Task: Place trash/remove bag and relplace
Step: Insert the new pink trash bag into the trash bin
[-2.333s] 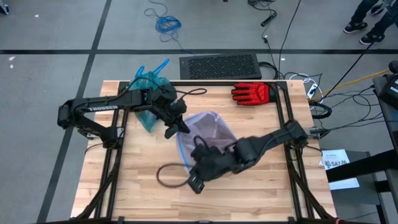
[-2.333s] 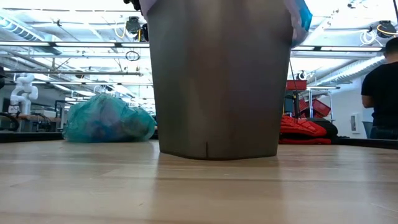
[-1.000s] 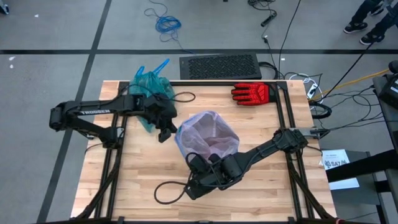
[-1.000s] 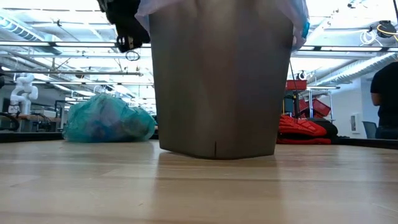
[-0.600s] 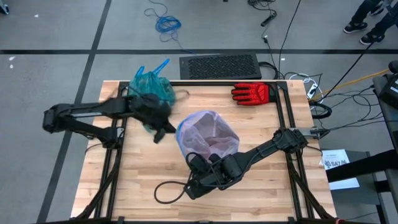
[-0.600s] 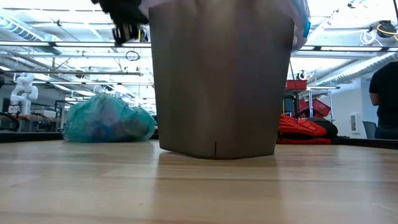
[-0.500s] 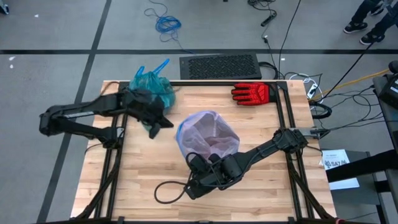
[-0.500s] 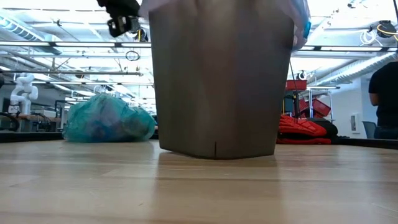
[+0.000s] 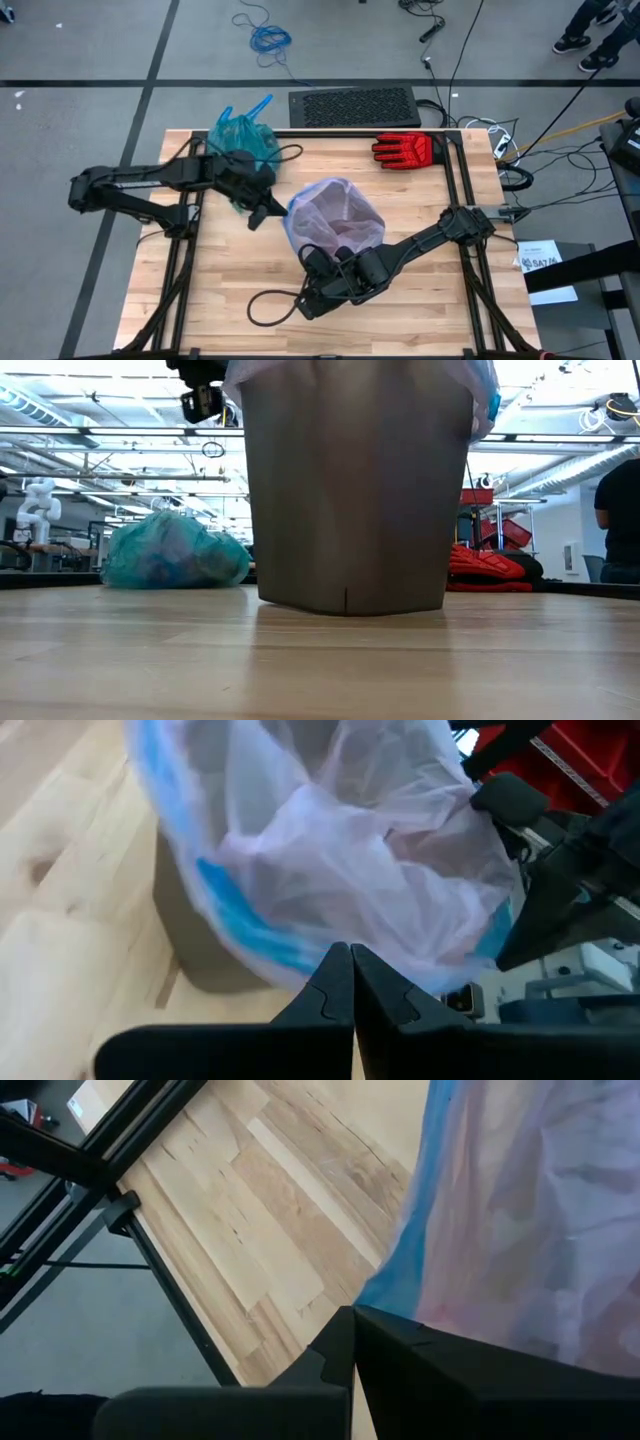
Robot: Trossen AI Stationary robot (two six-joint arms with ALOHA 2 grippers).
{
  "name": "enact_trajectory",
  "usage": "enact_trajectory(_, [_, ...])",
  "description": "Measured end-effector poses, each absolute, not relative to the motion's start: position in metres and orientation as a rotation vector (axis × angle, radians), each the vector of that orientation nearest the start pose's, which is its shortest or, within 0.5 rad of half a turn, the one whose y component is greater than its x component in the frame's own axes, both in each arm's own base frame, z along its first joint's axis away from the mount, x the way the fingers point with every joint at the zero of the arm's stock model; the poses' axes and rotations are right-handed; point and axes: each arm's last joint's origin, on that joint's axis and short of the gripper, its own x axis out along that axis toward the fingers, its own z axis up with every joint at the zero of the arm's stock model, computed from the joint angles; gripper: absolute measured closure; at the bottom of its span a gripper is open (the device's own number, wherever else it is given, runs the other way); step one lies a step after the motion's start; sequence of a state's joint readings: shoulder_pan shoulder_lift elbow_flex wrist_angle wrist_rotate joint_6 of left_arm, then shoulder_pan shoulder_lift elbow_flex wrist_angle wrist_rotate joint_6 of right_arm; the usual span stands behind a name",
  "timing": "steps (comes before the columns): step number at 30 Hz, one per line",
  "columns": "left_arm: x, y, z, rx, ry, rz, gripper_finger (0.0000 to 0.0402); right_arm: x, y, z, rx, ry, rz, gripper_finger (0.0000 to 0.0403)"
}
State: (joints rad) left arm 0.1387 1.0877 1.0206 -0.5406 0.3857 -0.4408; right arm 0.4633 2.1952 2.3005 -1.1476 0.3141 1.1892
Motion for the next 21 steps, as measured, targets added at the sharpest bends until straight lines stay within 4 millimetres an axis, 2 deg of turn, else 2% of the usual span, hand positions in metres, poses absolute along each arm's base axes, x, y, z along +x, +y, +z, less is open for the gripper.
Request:
enact_trajectory(8, [0.241,0.016,0.312,-0.57,0.698,-0.103,0.0402,0.416,0.198,0.322,0.706,0.878,-0.429,0.0403])
enact_trajectory(17, [0.239,0.015,0.302,-0.544,0.758,-0.071,0.0402,0.417,0.197,0.322,0.7,0.851,-0.44,0.0403])
enact_trajectory(21, [0.238,0.015,0.281,-0.566,0.79,-0.051,0.0402,0.417,0.198,0.322,0.695,0.853,-0.438,0.0403])
